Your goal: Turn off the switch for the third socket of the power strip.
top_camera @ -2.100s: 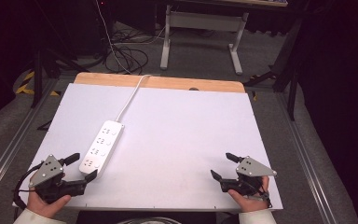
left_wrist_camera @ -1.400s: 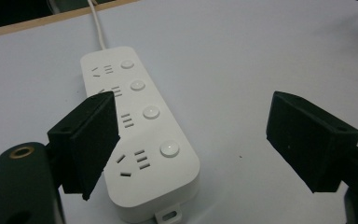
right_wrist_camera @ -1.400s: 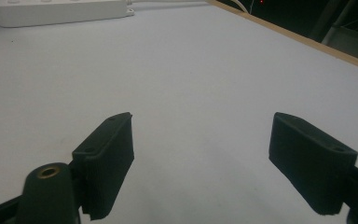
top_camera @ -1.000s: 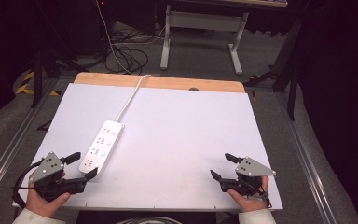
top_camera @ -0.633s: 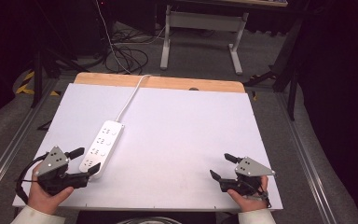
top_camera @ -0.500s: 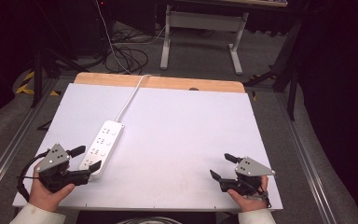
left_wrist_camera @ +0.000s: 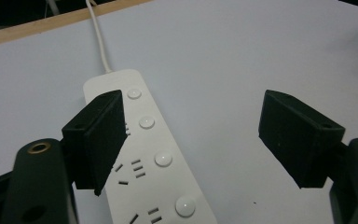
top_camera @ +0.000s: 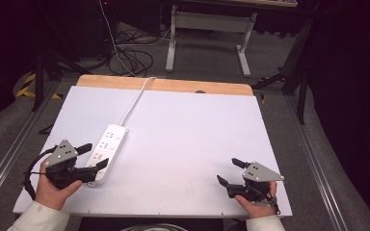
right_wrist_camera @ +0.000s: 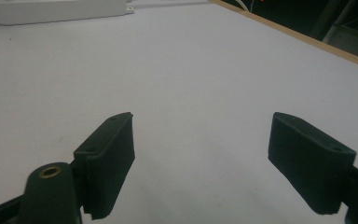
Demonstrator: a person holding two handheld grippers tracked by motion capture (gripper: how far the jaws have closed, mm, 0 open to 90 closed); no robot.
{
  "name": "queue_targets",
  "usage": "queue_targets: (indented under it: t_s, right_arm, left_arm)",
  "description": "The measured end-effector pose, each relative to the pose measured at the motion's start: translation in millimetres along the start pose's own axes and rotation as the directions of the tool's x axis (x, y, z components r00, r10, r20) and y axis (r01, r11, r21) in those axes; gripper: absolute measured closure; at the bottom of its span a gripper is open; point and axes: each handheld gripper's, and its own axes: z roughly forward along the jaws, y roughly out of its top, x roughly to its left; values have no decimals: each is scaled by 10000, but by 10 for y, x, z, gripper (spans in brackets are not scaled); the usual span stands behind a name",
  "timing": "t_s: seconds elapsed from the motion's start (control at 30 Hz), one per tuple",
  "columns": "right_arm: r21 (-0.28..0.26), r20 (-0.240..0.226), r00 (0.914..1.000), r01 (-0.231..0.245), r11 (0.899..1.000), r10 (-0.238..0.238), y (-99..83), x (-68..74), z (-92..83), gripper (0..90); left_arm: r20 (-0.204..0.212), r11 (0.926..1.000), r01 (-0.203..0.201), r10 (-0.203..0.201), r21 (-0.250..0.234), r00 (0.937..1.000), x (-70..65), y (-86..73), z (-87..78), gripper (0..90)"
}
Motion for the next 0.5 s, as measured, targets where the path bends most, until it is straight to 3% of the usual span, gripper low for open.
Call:
queue_targets:
  t_s: [0.2, 0.5]
  right_arm:
    - [11, -51, 10000, 23, 10000, -22, -1, -3, 6, 231]
    - [-17, -35, 10000, 41, 10000, -41, -2, -3, -1, 231]
  left_arm:
    - [44, 9999, 105, -105, 121, 9999, 52, 47, 51, 235]
    - [-127, 9991, -146, 151, 410, 9998, 72, 116, 107, 257]
